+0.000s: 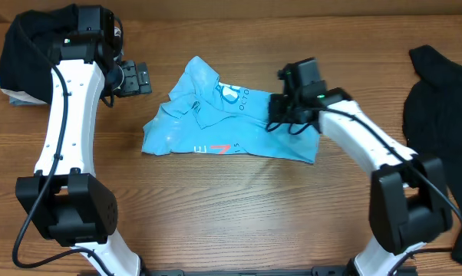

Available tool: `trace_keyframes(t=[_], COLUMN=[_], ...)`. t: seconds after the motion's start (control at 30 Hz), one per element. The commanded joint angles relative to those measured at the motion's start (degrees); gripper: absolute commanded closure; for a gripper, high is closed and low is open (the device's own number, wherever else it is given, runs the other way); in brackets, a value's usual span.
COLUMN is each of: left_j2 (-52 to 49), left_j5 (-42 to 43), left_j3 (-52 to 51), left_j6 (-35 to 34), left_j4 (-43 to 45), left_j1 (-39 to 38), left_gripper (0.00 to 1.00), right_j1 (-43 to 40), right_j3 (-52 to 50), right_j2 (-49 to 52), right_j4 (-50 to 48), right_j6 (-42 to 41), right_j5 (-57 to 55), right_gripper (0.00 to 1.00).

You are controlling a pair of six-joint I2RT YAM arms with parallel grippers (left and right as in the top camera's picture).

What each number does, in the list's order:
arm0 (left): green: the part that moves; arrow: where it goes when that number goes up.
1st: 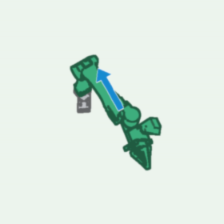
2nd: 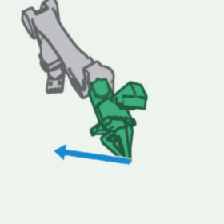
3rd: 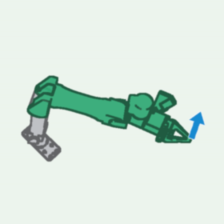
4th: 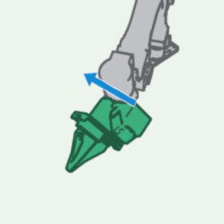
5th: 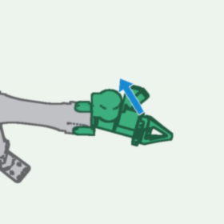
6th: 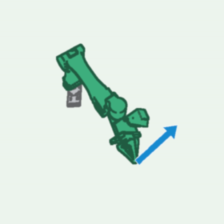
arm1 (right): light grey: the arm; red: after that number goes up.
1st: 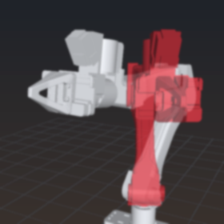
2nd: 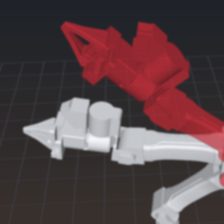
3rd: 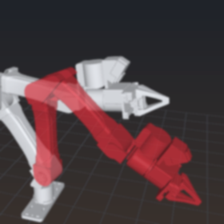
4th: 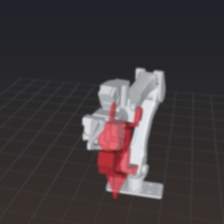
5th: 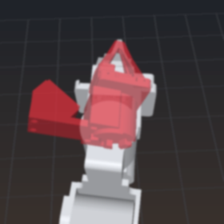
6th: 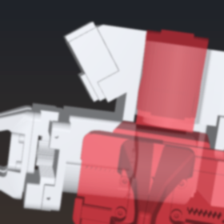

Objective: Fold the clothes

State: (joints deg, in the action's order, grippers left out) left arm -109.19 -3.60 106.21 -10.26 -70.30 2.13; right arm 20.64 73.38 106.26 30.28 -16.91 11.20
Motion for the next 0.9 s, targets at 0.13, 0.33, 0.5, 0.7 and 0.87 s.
trace_keyframes(t=[0.13, 0.33, 0.5, 0.7, 0.87], left_j2=[-5.1, -10.3, -15.5, -22.1, -25.7], left_j5=[6.9, 17.0, 20.7, 18.5, 18.7], left_j3=[1.1, 1.1, 1.1, 1.1, 1.1], left_j6=[4.2, 14.1, 20.9, 26.6, 26.9], left_j4=[-0.2, 1.3, 3.5, 9.7, 12.5], left_j1=[0.1, -0.7, -2.6, -5.1, -6.0], left_gripper=[0.00, 0.00, 0.00, 0.00, 0.00], right_j1=[3.2, -1.9, -7.9, -13.0, -13.6], right_j3=[4.9, 12.2, 13.8, 13.8, 13.8], right_j2=[-1.2, -3.0, -3.3, -3.3, -3.3], right_j4=[4.0, 13.7, 18.6, 21.3, 21.5], right_j6=[-2.9, -2.6, -0.5, 1.1, 2.3], right_j5=[2.4, 2.4, 2.4, 2.4, 2.1], right_gripper=[0.18, 0.00, 0.00, 0.00, 0.00])
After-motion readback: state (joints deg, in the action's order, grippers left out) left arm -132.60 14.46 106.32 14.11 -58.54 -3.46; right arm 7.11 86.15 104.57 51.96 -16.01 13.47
